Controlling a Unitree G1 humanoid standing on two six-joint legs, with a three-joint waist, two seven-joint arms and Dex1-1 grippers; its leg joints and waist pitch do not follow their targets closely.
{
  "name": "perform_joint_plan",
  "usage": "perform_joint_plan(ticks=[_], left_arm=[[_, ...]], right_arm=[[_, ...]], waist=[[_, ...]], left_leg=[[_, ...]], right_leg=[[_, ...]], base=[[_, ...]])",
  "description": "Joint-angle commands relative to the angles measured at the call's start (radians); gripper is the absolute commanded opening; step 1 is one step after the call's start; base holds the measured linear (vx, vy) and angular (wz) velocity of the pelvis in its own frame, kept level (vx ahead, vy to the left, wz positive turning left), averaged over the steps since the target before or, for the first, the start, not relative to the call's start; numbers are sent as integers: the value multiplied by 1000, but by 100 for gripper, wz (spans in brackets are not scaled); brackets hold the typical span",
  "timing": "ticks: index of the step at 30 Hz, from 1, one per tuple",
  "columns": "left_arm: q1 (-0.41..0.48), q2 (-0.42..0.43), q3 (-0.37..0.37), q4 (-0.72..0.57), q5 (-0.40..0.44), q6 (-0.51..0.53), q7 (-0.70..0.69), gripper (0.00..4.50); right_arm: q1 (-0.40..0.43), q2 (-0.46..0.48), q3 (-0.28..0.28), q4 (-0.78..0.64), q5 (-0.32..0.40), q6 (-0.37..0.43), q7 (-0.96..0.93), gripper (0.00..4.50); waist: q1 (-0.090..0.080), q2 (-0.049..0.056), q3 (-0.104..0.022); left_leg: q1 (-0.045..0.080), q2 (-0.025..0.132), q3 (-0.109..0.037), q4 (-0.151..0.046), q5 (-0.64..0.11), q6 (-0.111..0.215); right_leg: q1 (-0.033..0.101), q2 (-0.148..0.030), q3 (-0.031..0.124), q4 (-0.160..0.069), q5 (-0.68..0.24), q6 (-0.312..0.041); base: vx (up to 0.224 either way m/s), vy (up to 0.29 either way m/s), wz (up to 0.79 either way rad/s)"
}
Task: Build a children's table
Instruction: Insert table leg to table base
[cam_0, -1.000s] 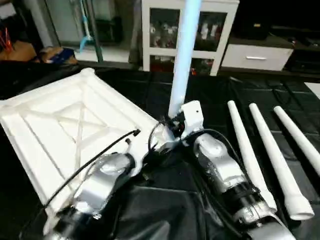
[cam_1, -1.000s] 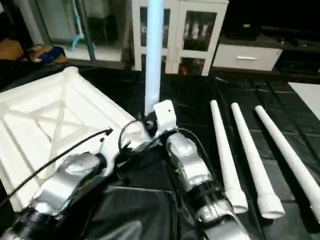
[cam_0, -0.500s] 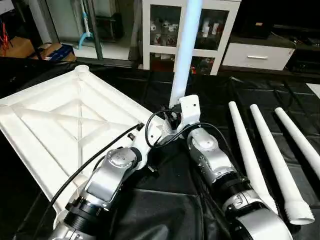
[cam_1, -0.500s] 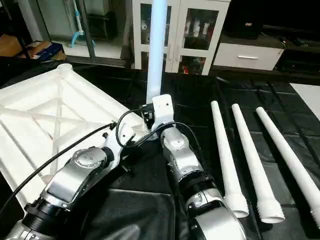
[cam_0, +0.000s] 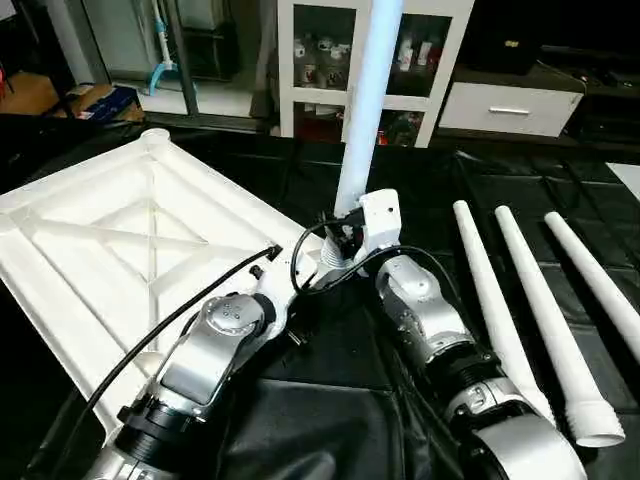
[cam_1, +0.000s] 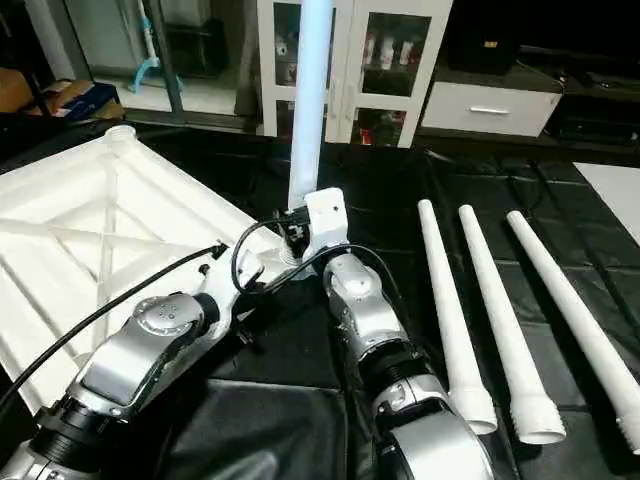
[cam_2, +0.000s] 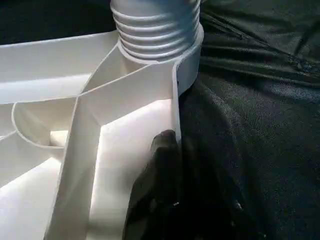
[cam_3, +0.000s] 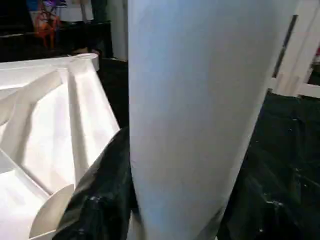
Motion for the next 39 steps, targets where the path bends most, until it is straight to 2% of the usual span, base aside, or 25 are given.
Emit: perform_joint_plan(ticks=[1,3,5,8,12,15,16,18,22,26,30,32,33,39], left_arm=[[18,30,15,-10,9,15,-11,0],[19,34,14,-12,8,14,-15,0],[21,40,13,-17,5,12,-21,0],[23,46,12,-22,4,10,-26,0],[35,70,4,-36,-4,-2,-49,0],[47,86,1,-50,-11,-4,-68,0],[47,86,1,-51,-11,-4,-68,0],[51,93,1,-54,-11,-6,-74,0],[64,108,3,-65,-17,-11,-86,0],[78,124,2,-78,-28,-31,-112,0],[85,135,-4,-86,-37,-44,-136,0],[96,151,-13,-100,-46,-53,-163,0],[101,159,-19,-107,-48,-61,-173,0],[128,197,-37,-152,-76,-86,-247,0]], right_arm=[[39,-41,-39,76,-1,48,-6,275],[38,-43,-42,65,3,50,15,297],[38,-48,-46,46,9,54,37,308],[38,-55,-46,34,8,57,50,333],[41,-70,-61,-7,29,71,106,343],[60,-90,-63,-79,53,96,182,343],[60,-90,-63,-80,53,97,183,374],[70,-104,-63,-113,64,111,215,374],[104,-149,-58,-198,97,157,314,421],[147,-198,-38,-294,107,207,407,444],[170,-225,-25,-339,115,226,458,444],[199,-261,-5,-394,122,251,518,444],[210,-272,0,-415,122,261,535,444],[241,-327,23,-486,123,305,626,444]], waist=[[2,13,-37],[8,13,-45],[9,14,-45],[15,15,-48],[20,14,-46],[24,14,-46],[27,14,-46],[30,13,-46],[31,12,-46],[32,11,-47],[32,10,-46],[34,14,-44],[35,12,-44],[35,11,-43]], left_leg=[[9,84,-36,-96,-343,-28],[3,85,-32,-89,-236,-4],[3,84,-28,-84,-170,23],[5,85,-24,-77,-95,59],[6,87,-23,-77,-118,63],[8,89,-22,-76,-111,61],[9,88,-21,-75,-100,63],[9,87,-21,-74,-88,66],[9,87,-21,-73,-98,69],[8,85,-21,-69,-77,82],[7,86,-21,-70,-97,78],[10,86,-22,-71,-131,66],[9,87,-24,-71,-131,65],[9,86,-23,-69,-143,64]], right_leg=[[17,-88,53,-69,-259,-185],[30,-88,52,-54,-115,-218],[33,-86,50,-45,-34,-244],[39,-88,47,-37,38,-272],[40,-90,48,-40,-6,-274],[39,-86,48,-38,-3,-270],[40,-87,48,-36,6,-272],[41,-86,48,-36,13,-271],[43,-86,47,-37,-1,-270],[44,-85,47,-36,13,-271],[43,-86,46,-37,-14,-273],[41,-84,46,-42,-55,-264],[43,-83,46,-41,-54,-256],[39,-84,47,-42,-78,-263]], base=[[0,0,0],[0,0,0],[0,0,0],[0,0,0],[0,0,0],[0,0,0],[0,0,0],[0,0,0],[0,0,0],[0,0,0],[0,0,0],[0,0,0],[0,0,0],[0,0,0]])
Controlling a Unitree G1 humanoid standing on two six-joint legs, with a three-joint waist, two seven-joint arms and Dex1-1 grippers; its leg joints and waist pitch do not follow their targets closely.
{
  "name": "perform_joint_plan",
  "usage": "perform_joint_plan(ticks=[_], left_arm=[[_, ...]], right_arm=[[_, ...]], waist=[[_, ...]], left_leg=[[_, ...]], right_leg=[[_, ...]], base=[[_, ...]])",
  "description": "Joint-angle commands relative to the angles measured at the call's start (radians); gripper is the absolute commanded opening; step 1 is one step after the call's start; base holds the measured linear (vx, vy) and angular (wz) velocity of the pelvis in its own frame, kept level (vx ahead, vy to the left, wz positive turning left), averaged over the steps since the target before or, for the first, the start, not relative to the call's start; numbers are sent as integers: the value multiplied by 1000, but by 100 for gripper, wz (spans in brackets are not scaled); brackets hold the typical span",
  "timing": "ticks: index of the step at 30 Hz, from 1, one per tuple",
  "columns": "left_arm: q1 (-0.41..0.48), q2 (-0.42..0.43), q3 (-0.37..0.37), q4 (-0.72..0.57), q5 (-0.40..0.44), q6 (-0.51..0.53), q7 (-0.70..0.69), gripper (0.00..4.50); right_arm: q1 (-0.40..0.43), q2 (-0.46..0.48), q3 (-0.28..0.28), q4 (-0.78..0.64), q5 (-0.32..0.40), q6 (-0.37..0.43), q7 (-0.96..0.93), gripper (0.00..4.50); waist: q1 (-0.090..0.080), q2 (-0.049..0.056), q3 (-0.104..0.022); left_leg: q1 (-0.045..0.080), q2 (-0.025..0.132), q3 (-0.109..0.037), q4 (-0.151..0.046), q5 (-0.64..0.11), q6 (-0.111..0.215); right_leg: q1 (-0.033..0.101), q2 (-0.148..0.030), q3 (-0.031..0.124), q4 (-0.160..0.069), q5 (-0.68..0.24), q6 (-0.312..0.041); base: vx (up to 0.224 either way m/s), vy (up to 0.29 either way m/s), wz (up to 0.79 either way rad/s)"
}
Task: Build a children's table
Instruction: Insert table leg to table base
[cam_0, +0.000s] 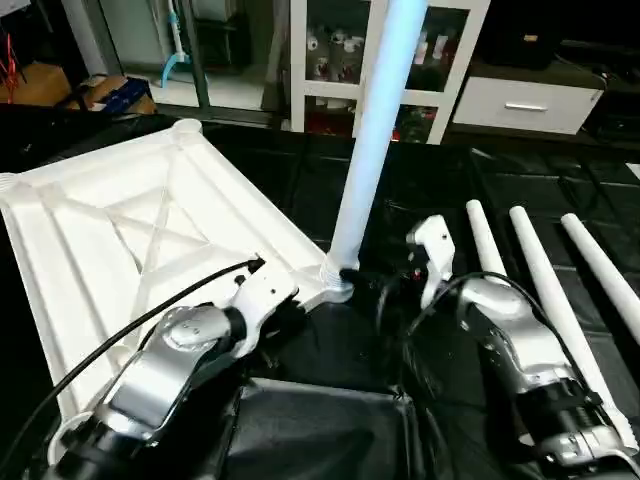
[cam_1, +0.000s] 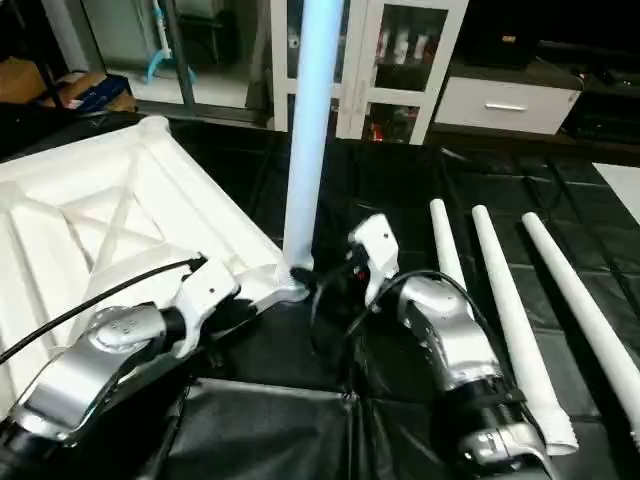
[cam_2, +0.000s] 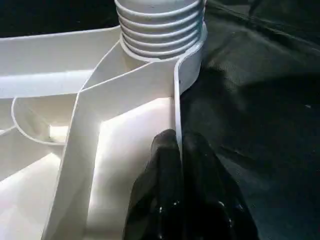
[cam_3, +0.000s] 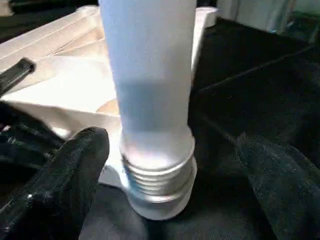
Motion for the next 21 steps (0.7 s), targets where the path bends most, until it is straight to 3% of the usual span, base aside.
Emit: perform_joint_plan(ticks=[1,6,12,14,16,21], left_arm=[[16,11,-36,-6,-3,-3,-43,0],[35,34,-39,-26,-20,-60,-84,0],[47,59,-50,-38,-18,-77,-113,0],[51,62,-43,-40,-23,-91,-122,0],[52,66,-39,-40,-27,-108,-128,0],[53,73,-42,-40,-31,-122,-143,0]], right_arm=[[3,-21,7,-36,11,19,33,444],[18,-59,23,-62,5,42,92,444],[6,-53,25,-49,-4,45,98,444],[3,-55,25,-45,-7,49,106,444],[3,-57,29,-36,-12,47,119,444],[2,-65,53,-16,-21,50,164,444]], waist=[[6,9,-49],[15,8,-47],[26,9,-49],[26,3,-50],[26,7,-51],[26,6,-52]], left_leg=[[13,81,-30,-77,-151,60],[19,81,-29,-78,-183,40],[20,81,-27,-76,-153,40],[17,80,-28,-76,-146,41],[17,80,-29,-74,-136,43],[17,79,-26,-71,-123,55]], right_leg=[[46,-85,47,-53,-94,-260],[41,-83,47,-57,-148,-240],[40,-82,48,-51,-116,-241],[43,-83,47,-50,-110,-242],[43,-84,47,-47,-100,-242],[44,-83,47,-46,-73,-253]], base=[[0,0,0],[0,0,0],[0,0,0],[0,0,0],[0,0,0],[0,0,0]])
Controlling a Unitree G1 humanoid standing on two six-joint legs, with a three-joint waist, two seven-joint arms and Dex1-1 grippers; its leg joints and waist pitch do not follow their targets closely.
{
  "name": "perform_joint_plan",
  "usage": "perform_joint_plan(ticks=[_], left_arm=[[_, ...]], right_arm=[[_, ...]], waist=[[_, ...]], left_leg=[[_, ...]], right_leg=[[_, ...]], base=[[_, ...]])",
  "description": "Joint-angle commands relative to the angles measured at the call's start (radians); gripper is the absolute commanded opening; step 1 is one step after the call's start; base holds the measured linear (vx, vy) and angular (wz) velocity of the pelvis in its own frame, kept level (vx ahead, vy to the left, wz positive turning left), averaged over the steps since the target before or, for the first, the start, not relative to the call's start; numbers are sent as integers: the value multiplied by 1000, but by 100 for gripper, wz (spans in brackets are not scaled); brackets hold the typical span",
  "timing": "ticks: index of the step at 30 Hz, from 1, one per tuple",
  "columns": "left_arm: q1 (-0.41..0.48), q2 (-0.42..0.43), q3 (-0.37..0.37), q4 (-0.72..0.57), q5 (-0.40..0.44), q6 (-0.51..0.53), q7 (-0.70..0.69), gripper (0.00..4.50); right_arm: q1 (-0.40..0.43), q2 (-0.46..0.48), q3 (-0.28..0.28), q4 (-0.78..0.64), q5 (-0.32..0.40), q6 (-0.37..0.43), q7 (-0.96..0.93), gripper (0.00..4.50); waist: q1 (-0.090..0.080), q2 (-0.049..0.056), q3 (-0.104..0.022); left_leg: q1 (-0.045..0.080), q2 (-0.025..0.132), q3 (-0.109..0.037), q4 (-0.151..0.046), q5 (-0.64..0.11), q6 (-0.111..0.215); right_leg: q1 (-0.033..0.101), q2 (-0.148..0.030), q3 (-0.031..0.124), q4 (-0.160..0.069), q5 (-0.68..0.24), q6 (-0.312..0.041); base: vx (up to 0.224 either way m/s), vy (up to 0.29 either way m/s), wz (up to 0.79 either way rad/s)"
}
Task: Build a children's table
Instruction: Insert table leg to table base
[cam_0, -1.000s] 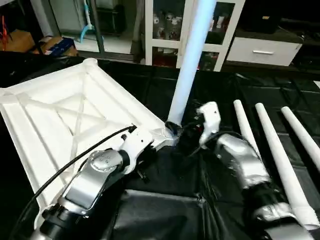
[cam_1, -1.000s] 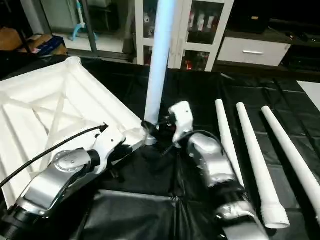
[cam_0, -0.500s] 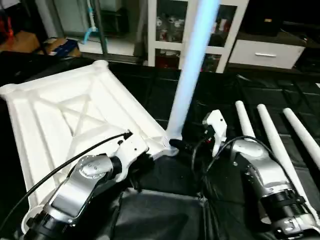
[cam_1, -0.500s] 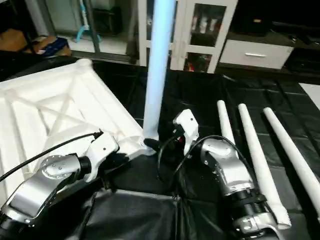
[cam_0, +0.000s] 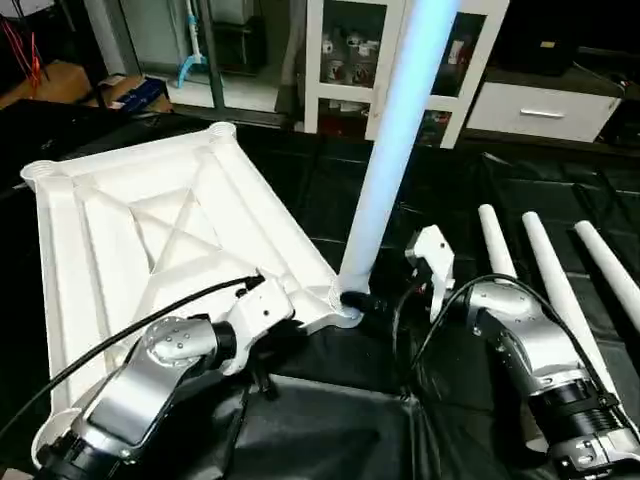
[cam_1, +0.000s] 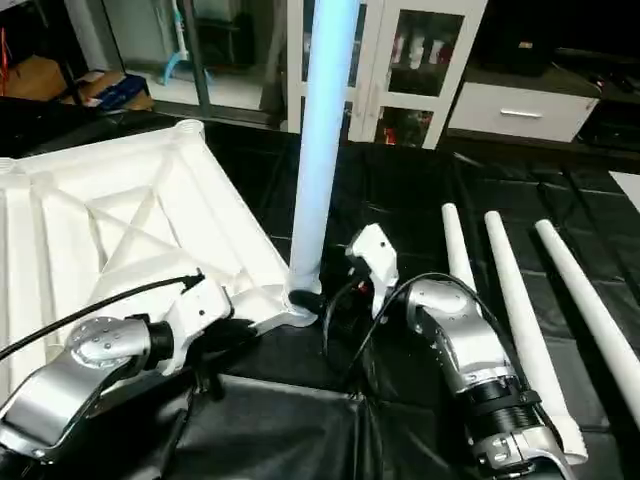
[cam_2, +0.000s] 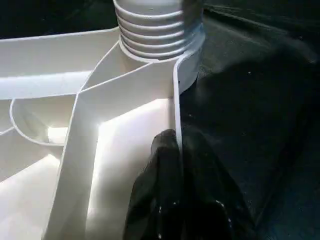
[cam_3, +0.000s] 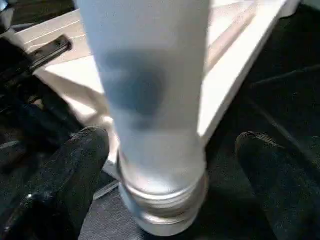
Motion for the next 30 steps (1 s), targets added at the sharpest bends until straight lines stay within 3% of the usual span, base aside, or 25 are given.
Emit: perform_joint_plan(ticks=[1,9,22,30], left_arm=[[2,4,-29,-13,-9,-15,-33,0],[9,4,-33,-23,-13,-10,-45,0],[16,12,-29,-31,-12,1,-54,0],[17,16,-31,-32,-15,8,-63,0]], right_arm=[[-8,-9,14,19,-11,8,19,444],[-36,10,21,69,-24,-3,40,444],[-36,27,1,97,-14,7,64,329],[-17,45,-12,97,-2,15,52,275]], waist=[[-2,7,-53],[-1,4,-52],[1,6,-54],[0,9,-51]], left_leg=[[17,80,-28,-74,-121,56],[17,80,-28,-74,-134,49],[17,79,-27,-69,-103,65],[18,79,-29,-72,-156,38]], right_leg=[[44,-84,46,-50,-74,-253],[44,-85,47,-50,-105,-254],[45,-84,45,-44,-62,-265],[42,-84,47,-49,-128,-252]], base=[[0,0,0],[0,0,0],[0,0,0],[0,0,0]])
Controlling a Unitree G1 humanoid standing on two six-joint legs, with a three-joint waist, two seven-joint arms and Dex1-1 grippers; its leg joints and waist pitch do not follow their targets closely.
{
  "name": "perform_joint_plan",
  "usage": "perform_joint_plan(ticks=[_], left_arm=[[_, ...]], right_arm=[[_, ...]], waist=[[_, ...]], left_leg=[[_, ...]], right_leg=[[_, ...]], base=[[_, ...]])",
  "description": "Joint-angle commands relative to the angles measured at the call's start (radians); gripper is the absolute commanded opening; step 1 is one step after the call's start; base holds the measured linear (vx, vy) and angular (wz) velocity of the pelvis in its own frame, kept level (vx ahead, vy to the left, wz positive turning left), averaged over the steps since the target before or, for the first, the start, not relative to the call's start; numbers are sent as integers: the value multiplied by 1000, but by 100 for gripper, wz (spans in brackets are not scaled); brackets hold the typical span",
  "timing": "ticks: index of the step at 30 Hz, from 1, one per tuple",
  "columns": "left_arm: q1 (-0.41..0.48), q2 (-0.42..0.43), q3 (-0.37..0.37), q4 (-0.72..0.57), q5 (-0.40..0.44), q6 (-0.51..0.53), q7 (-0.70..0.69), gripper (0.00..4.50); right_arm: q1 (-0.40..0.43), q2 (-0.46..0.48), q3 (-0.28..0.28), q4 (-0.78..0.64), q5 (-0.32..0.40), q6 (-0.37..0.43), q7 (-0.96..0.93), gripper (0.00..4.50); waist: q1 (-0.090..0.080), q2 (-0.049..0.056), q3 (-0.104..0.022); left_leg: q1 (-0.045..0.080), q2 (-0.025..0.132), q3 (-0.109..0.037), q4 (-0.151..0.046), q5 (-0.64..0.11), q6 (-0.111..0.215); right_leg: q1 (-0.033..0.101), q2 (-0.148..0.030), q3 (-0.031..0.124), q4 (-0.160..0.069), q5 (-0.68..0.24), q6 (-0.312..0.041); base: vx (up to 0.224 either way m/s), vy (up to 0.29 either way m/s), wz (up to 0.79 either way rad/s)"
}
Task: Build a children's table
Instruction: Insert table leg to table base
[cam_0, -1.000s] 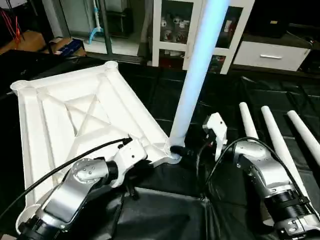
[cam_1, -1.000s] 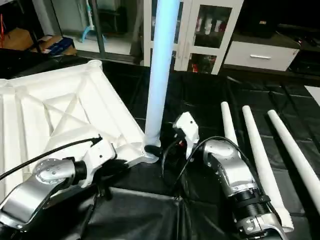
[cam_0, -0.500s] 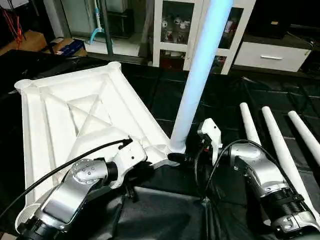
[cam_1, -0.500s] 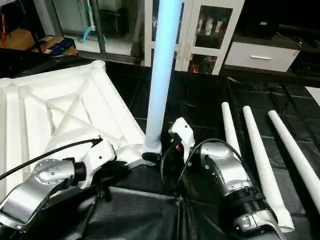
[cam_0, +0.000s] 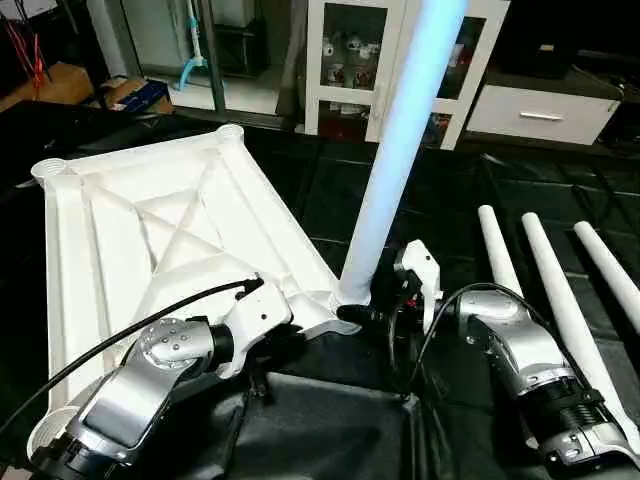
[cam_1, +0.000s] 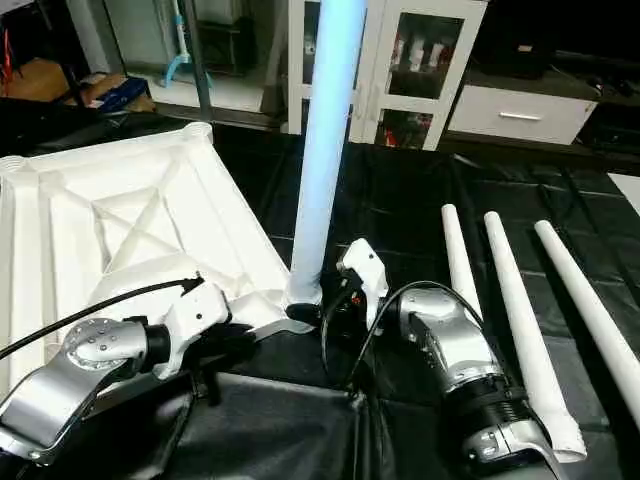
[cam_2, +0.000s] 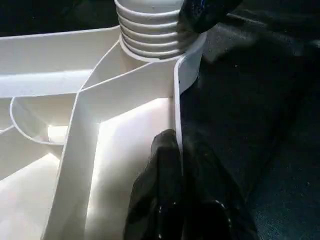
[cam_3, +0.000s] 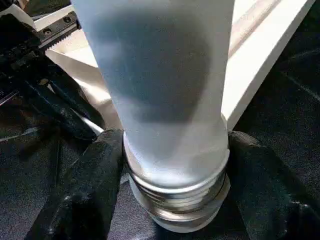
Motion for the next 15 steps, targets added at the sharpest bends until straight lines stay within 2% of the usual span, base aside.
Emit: perform_joint_plan(ticks=[1,7,10,11,13,15], left_arm=[[11,3,-32,-27,-14,7,-33,0],[9,-1,-29,-22,-16,10,-34,0],[2,-23,-25,-11,-17,20,-12,0],[2,-23,-25,-11,-17,20,-12,0],[-30,-68,-15,36,-1,26,41,0],[-54,-91,-15,69,15,32,71,0]], right_arm=[[8,9,-17,-3,17,-1,-7,274],[30,22,-19,-10,7,-4,-33,272],[30,40,-25,23,-27,-22,-103,272],[30,40,-25,23,-27,-22,-103,272],[12,81,-45,102,-72,-52,-232,272],[-3,108,-57,145,-97,-65,-322,272]], waist=[[-2,8,-51],[-3,11,-52],[-5,11,-50],[-6,11,-47],[-10,13,-43],[-17,11,-41]], left_leg=[[16,78,-29,-80,-165,33],[17,77,-30,-80,-160,28],[18,78,-30,-83,-181,20],[19,77,-30,-85,-205,12],[21,77,-30,-87,-249,-5],[22,73,-38,-91,-318,-36]], right_leg=[[42,-84,47,-58,-138,-249],[42,-82,46,-55,-113,-251],[41,-83,46,-58,-140,-249],[39,-83,47,-62,-171,-245],[33,-83,48,-69,-235,-233],[34,-85,46,-77,-349,-199]], base=[[0,0,0],[0,0,0],[0,0,0],[0,0,0],[0,0,0],[0,0,0]])
